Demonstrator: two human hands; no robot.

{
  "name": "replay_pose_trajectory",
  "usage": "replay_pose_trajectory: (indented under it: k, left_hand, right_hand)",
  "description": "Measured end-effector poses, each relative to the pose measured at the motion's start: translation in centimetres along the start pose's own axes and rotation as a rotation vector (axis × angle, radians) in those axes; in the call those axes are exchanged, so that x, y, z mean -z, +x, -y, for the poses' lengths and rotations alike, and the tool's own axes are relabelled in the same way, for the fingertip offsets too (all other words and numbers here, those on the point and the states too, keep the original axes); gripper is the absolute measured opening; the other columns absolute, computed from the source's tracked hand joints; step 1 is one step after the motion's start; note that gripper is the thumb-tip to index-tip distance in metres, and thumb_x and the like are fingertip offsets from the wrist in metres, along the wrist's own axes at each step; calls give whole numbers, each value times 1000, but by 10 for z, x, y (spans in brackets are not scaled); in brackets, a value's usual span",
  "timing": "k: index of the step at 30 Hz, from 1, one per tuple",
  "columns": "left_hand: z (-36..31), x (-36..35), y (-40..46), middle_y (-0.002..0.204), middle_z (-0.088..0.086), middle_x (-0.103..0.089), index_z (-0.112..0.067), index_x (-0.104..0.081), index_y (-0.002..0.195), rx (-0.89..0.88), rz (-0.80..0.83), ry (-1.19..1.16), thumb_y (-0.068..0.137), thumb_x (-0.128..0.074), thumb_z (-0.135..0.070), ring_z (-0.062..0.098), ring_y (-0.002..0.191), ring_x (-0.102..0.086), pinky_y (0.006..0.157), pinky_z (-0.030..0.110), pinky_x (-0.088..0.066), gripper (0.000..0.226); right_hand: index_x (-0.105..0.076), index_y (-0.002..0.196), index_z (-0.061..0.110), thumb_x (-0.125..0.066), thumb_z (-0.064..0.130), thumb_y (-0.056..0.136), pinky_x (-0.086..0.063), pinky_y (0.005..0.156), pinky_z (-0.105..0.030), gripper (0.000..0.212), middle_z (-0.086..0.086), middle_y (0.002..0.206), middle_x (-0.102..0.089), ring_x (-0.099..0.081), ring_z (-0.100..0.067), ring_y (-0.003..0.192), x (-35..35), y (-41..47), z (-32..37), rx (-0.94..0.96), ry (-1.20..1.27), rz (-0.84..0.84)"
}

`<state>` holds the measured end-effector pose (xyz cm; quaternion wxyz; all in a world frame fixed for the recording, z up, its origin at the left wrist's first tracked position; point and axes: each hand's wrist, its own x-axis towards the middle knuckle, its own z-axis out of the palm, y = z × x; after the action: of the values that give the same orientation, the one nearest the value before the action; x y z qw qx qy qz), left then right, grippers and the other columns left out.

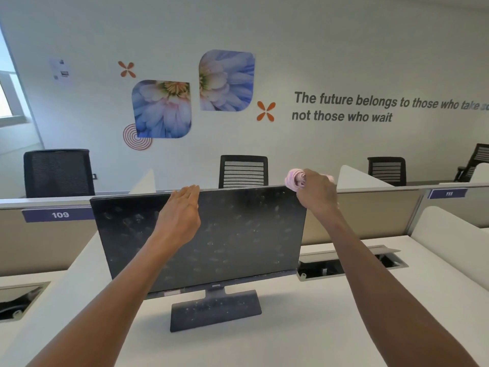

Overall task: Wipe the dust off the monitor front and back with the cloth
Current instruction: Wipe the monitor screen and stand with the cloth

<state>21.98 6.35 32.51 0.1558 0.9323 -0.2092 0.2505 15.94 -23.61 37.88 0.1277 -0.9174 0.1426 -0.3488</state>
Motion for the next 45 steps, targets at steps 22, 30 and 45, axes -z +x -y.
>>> replay_pose_trajectory:
  k: [22,30,45]
  left_hand:
    - [0,-3,-2,143,16,-50,-3,-37,145,8,-11,45,95,-37,1,33,134,-42,119,42,-24,51]
    - [2,-5,-1,153,13,-39,-4,-31,150,-15,-33,33,94,-35,1,28,143,-32,122,38,-15,57]
    - [1,-5,-2,159,10,-29,-5,-23,154,-13,-30,58,96,-34,0,23,149,-21,123,35,-8,60]
  right_hand:
    - [-61,121,29,-45,1,75,-54,86,-39,56,1,127,-59,-55,-21,116,-30,-10,51,350,308,349]
    - [-63,104,14,-56,-1,77,-46,84,-40,31,-9,90,-67,-59,-35,93,-12,-4,-2,-66,-41,-41]
    - [-61,102,12,-55,6,78,-46,76,-33,25,-9,91,-69,-63,-33,90,-31,-9,22,-51,-87,-97]
